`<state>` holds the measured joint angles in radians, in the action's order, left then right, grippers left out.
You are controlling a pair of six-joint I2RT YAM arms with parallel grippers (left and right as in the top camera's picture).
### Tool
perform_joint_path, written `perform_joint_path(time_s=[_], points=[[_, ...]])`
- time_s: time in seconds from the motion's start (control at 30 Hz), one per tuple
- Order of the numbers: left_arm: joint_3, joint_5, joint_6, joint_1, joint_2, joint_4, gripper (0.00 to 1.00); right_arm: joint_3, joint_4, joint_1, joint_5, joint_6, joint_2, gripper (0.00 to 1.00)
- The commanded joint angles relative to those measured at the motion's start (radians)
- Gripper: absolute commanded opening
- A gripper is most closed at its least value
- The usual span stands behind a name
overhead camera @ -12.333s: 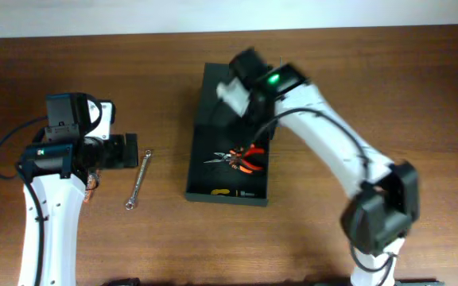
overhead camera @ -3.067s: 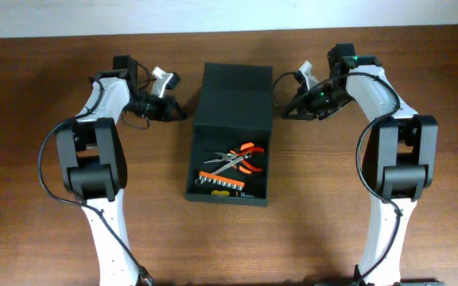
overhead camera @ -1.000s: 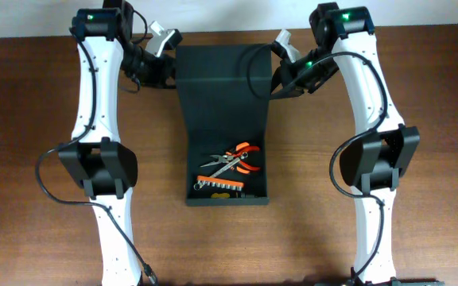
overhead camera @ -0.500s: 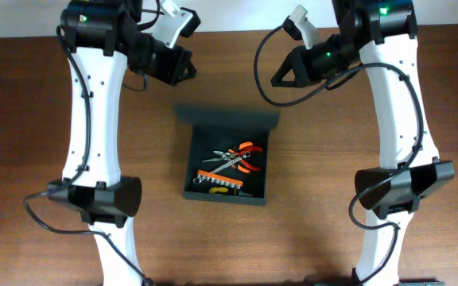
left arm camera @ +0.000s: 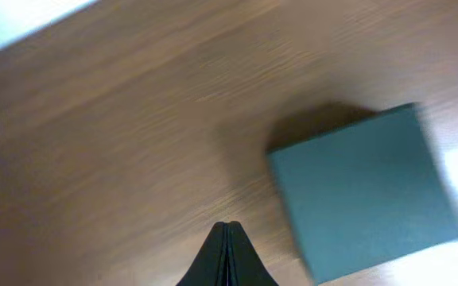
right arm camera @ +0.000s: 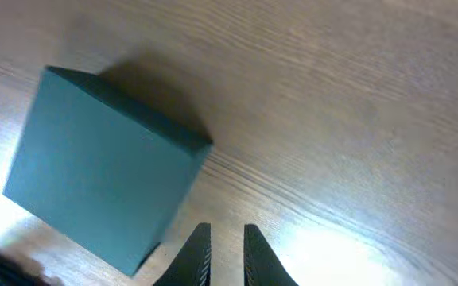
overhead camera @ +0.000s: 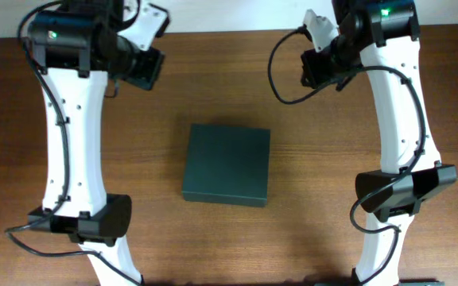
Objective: Pack container
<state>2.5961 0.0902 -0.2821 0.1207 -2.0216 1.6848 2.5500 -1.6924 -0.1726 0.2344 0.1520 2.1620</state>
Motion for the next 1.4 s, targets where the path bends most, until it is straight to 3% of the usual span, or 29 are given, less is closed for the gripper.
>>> perform_joint_path(time_s=[0.0, 0.27, 0.73, 0.9, 1.1, 1.37], points=[[-0.100, -0.153, 0.058, -0.064, -0.015, 0.003, 0.03, -0.033, -0.006, -0.059, -0.029, -0.011, -0.028, 0.13], [-0.339, -0.155, 0.069, -0.131, -0.014, -0.021, 0.02, -0.311, 0.015, -0.300, -0.070, -0.012, -0.028, 0.09], [-0.355, -0.134, 0.080, -0.132, -0.003, -0.019, 0.03, -0.703, 0.307, -0.487, -0.050, -0.057, -0.028, 0.09], [-0.355, -0.116, 0.080, -0.132, 0.001, -0.019, 0.04, -0.799, 0.386, -0.475, -0.048, -0.056, -0.028, 0.09], [-0.355, -0.099, 0.079, -0.132, 0.045, -0.020, 0.04, -0.795, 0.409, -0.397, -0.075, -0.062, -0.078, 0.10], [-0.475, -0.013, 0.025, -0.125, 0.280, -0.100, 0.04, -0.795, 0.427, -0.060, -0.093, -0.029, -0.336, 0.19]])
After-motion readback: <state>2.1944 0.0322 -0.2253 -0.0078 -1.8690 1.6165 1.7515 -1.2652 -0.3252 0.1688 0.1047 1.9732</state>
